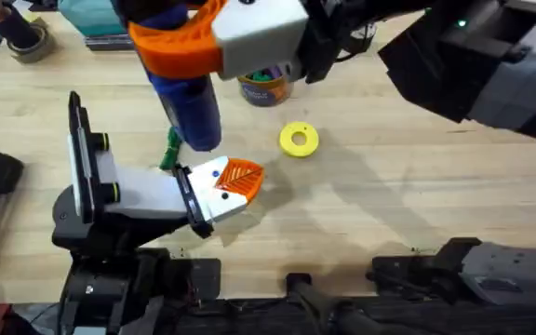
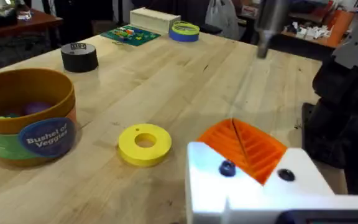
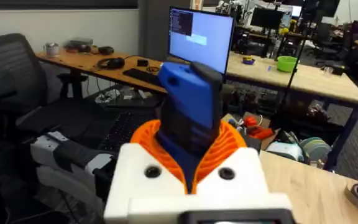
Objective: Pick up the gripper from the table and insert it into the empty holder that is missing its gripper. Then pick up a screw, insert it into the mounting hole, and use the screwdriver to tighten it. Finally, clean up the table by picking up the vegetable and placing it into the bucket.
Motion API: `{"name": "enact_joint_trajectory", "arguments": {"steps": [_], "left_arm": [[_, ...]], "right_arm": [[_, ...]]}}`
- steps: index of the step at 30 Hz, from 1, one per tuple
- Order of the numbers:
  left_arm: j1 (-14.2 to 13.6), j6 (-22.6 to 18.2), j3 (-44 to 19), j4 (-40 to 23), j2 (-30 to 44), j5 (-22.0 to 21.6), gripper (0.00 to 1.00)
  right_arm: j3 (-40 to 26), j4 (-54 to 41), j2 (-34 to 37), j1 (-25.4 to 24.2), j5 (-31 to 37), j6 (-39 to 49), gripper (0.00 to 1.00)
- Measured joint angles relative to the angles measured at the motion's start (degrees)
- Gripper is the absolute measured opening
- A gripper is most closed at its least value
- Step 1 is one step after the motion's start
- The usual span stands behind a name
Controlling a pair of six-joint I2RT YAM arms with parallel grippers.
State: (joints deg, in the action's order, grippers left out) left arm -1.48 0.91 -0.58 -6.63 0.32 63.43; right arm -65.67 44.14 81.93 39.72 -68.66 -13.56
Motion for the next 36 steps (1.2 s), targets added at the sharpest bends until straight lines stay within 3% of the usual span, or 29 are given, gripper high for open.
{"name": "enact_joint_trajectory", "arguments": {"steps": [36], "left_arm": [[0.00,0.00,0.00,0.00,0.00,0.01,0.004]], "right_arm": [[6.61,4.28,0.07,0.40,2.86,0.72,0.024]]}}
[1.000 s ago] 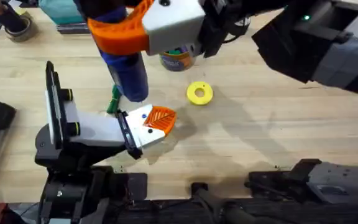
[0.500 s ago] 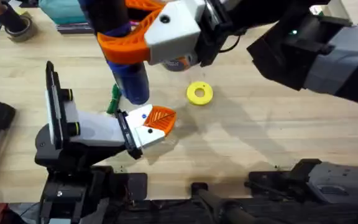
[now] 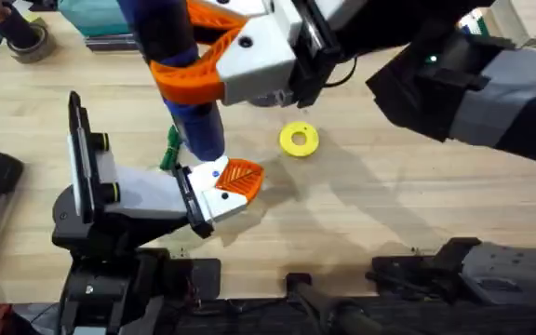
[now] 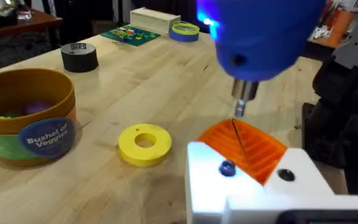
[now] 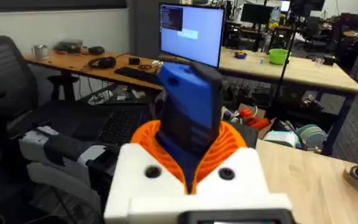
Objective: Pick up the gripper from the table and insert it into the empty holder that is missing its gripper. Then pick up a screw, insert it into the mounting hole, and use the screwdriver to tighten it. Finally, clean up the table by picking up the vegetable and placing it into the bucket.
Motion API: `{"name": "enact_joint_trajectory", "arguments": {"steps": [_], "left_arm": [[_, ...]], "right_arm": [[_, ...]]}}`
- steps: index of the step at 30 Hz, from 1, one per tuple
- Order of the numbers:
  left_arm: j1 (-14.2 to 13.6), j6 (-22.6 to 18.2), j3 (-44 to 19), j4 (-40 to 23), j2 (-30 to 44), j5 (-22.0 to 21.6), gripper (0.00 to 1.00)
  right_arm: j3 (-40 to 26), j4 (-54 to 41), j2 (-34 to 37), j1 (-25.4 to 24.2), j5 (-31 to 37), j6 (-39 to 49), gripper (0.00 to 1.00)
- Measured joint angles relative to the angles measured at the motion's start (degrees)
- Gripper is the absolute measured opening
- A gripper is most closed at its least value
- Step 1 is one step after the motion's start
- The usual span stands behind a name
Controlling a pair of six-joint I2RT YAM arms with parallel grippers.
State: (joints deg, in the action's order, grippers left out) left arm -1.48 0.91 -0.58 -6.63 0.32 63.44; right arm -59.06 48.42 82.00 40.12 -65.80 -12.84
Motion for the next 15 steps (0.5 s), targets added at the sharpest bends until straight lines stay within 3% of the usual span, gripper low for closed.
{"name": "enact_joint_trajectory", "arguments": {"steps": [15], "left_arm": [[0.00,0.00,0.00,0.00,0.00,-0.01,0.004]], "right_arm": [[2.46,1.18,0.00,0.35,1.33,0.02,0.024]]}}
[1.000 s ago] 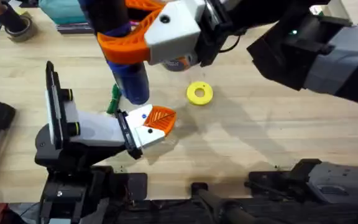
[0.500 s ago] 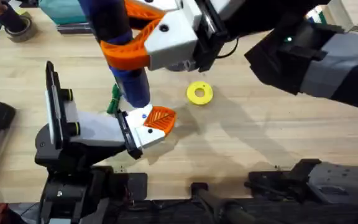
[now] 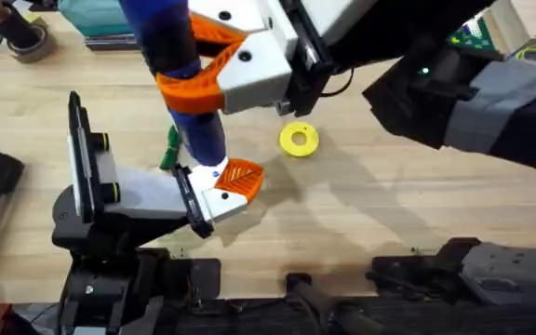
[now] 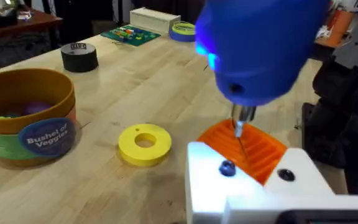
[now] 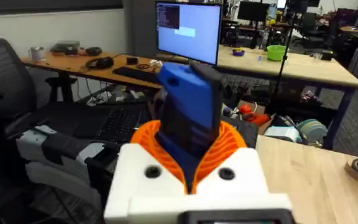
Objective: Pick up the gripper from the table and insert it into the empty holder that is missing its gripper. Then pick up a screw, insert it into the mounting hole, and use the screwdriver to tighten it. Finally, clean up the table by picking up the vegetable and placing it into the bucket.
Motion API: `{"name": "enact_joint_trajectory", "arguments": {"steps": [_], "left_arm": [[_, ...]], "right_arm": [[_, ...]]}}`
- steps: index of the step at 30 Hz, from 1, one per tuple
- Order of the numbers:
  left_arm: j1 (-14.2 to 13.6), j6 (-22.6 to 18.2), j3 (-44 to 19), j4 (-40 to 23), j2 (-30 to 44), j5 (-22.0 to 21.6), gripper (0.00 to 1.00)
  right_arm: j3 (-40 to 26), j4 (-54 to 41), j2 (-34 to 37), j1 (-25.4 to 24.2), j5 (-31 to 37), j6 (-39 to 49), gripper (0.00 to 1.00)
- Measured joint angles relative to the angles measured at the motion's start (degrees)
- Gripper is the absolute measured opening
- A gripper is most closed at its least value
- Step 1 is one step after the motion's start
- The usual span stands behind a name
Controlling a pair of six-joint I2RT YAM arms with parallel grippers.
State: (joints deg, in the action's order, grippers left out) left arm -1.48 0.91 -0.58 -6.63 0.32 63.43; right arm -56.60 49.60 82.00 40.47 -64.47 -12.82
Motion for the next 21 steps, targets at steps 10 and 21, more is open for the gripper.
{"name": "enact_joint_trajectory", "arguments": {"steps": [10,21], "left_arm": [[0.00,0.00,0.00,0.00,-0.01,-0.01,0.004],[0.00,0.00,0.00,0.00,0.00,0.01,0.004]], "right_arm": [[0.91,0.13,0.00,0.04,0.18,0.04,0.024],[1.44,0.46,0.43,1.38,0.84,0.68,0.024]]}}
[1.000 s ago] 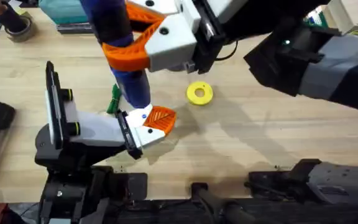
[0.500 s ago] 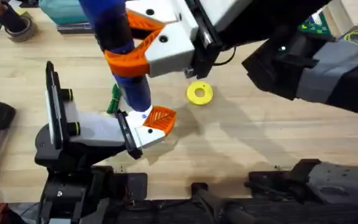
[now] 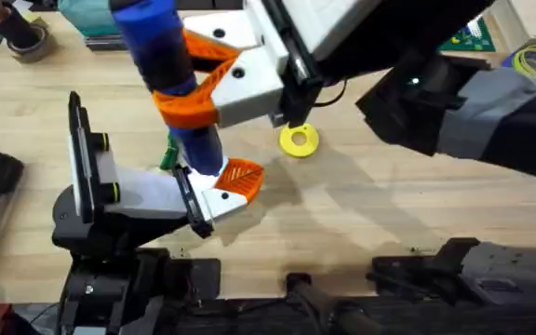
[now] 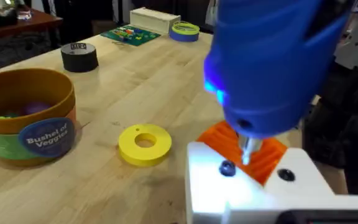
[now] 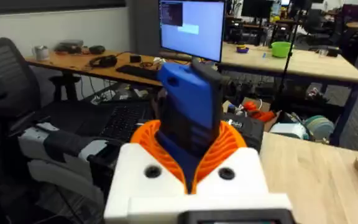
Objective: Pick up the gripper from the table and insert it into the empty holder that is missing its gripper. Then pick up a screw, insert it into the mounting hole, and use the screwdriver to tighten it. Finally, clean up the table by picking up the vegetable and placing it into the bucket.
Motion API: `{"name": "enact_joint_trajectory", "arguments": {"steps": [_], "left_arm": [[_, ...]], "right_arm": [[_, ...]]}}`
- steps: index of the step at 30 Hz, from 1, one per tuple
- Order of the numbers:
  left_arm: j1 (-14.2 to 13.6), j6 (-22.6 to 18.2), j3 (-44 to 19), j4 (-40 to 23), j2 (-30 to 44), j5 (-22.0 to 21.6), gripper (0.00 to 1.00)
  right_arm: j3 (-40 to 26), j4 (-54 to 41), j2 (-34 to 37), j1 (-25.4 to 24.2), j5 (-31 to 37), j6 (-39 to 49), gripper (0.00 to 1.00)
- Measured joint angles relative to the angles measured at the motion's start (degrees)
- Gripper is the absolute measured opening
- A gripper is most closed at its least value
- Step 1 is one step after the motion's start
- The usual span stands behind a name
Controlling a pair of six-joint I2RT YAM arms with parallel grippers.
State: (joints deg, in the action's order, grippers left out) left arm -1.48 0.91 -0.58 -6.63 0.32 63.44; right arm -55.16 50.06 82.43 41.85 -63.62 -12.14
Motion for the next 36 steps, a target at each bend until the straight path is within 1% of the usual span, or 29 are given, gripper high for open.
{"name": "enact_joint_trajectory", "arguments": {"steps": [6,36], "left_arm": [[0.00,0.00,0.00,0.00,0.00,0.00,0.004],[0.00,0.00,0.00,0.00,0.00,0.00,0.004]], "right_arm": [[0.09,-0.24,1.34,0.30,0.84,0.46,0.024],[0.09,-0.15,1.33,0.18,0.27,2.34,0.024]]}}
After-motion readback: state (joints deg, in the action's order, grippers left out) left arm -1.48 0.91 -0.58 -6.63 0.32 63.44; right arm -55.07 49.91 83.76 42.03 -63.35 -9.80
